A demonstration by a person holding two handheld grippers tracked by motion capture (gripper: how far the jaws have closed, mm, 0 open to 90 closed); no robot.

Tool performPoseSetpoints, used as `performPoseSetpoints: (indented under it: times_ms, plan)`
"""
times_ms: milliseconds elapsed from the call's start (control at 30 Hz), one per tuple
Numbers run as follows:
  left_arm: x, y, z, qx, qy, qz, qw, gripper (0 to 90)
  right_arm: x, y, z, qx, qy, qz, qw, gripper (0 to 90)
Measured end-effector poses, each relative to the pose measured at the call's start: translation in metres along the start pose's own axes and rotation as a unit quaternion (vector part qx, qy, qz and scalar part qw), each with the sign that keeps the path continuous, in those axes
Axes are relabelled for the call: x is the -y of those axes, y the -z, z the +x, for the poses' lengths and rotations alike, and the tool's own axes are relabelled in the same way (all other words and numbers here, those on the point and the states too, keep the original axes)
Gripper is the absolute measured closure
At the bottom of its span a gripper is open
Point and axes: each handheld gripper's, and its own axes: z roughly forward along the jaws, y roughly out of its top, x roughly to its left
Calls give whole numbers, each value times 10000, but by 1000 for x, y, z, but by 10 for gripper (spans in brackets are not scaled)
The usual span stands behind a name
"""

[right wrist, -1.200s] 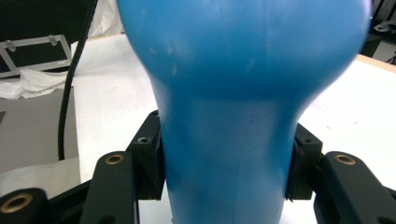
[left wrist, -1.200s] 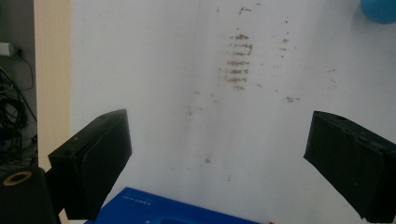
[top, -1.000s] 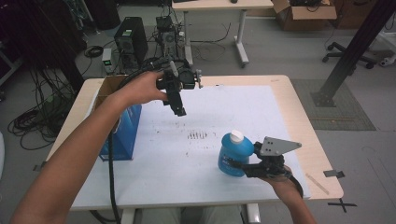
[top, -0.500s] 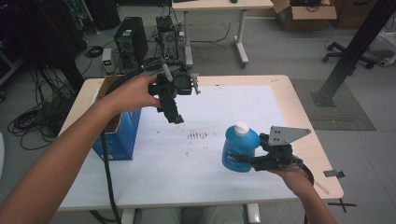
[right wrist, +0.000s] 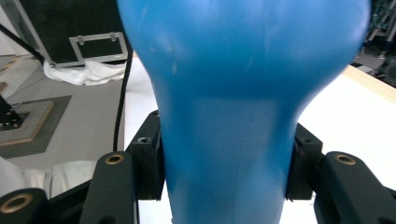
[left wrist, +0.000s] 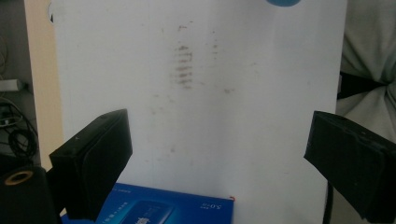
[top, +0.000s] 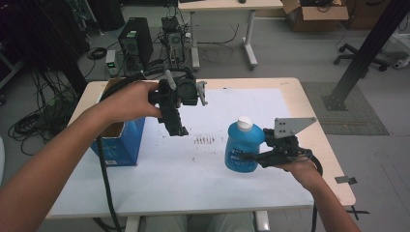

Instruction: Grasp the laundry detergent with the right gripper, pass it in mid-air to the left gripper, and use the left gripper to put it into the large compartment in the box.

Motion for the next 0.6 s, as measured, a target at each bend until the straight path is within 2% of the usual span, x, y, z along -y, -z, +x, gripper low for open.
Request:
performPoseSetpoints:
  times_ms: [333, 600]
  plan:
    - [6, 17, -10, 191, 4, -47, 9998, 75, -16, -19, -7, -363, 159, 81, 9992, 444]
    - [10, 27, -16, 376, 118, -152, 9991, 73, -23, -38, -10, -608, 266, 114, 9977, 445]
